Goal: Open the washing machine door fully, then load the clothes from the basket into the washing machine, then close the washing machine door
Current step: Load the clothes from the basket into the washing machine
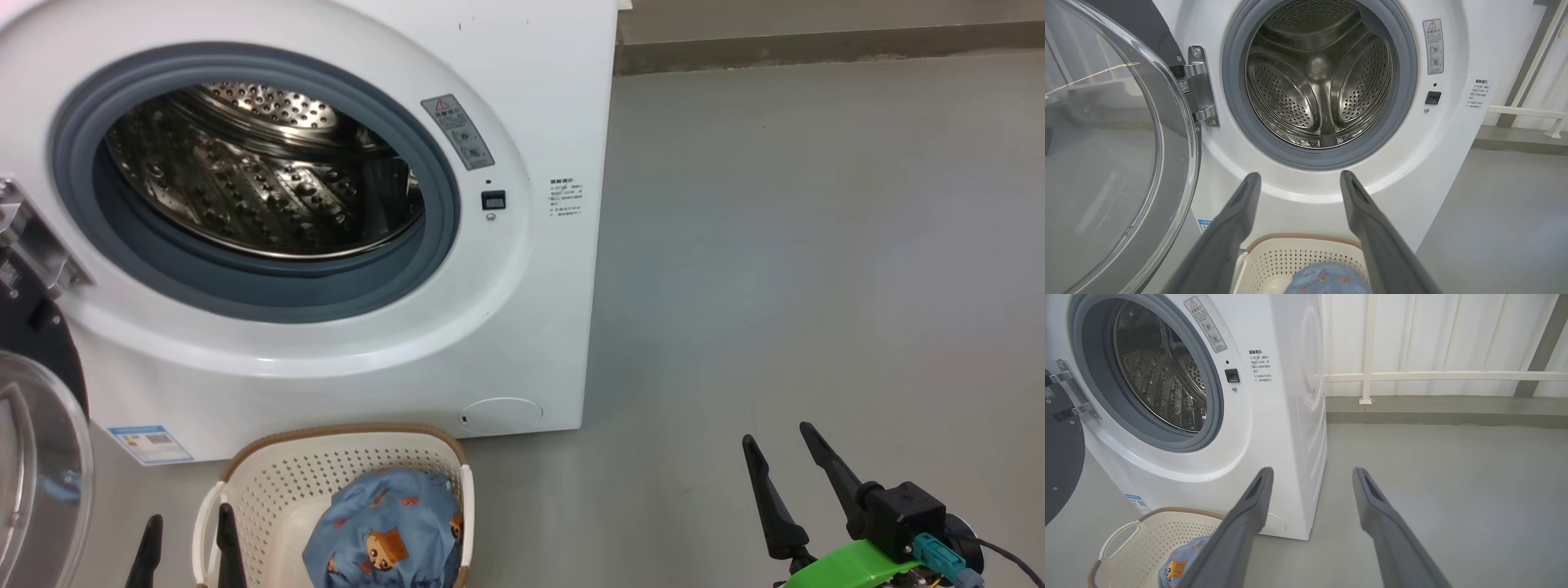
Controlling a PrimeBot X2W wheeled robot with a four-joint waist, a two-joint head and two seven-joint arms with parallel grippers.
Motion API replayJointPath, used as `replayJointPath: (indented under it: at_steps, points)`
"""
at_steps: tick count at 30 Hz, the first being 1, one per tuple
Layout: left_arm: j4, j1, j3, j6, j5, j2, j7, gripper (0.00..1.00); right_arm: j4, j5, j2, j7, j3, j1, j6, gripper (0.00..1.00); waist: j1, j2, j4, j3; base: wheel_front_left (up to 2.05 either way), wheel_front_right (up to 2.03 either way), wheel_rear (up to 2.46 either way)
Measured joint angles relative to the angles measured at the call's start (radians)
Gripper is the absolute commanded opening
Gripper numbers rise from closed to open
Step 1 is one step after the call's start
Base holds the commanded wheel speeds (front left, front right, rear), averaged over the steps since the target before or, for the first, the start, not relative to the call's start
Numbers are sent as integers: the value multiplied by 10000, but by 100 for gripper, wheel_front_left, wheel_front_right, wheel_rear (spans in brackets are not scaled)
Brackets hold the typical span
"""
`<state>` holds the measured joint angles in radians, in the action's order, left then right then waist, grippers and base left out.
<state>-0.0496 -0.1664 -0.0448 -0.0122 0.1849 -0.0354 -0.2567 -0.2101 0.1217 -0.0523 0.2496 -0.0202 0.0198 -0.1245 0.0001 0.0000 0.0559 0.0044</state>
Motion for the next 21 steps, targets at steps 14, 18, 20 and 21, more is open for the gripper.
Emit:
replayJointPath:
  at_steps: [14, 18, 20, 21]
  points:
    - [0, 0, 69, 0, 2, 0, 0, 100, -2, 13, -27, 0, 0, 7, 0, 100, 0, 0, 55, 157, 12, -12, 0]
    - [-2, 0, 125, 0, 2, 0, 0, 100, -4, 13, -29, 0, -2, 7, 0, 100, -1, 0, 72, 174, 0, 0, 0]
    - [0, 0, 144, 0, 2, 0, 0, 100, -8, 13, -33, 0, -4, 8, 0, 100, 0, 0, 88, 181, 0, 0, 0]
    - [0, 1, 151, 0, 2, 0, 0, 100, -21, 13, -36, 0, -10, 8, 0, 100, -1, 0, 100, 184, 0, 0, 0]
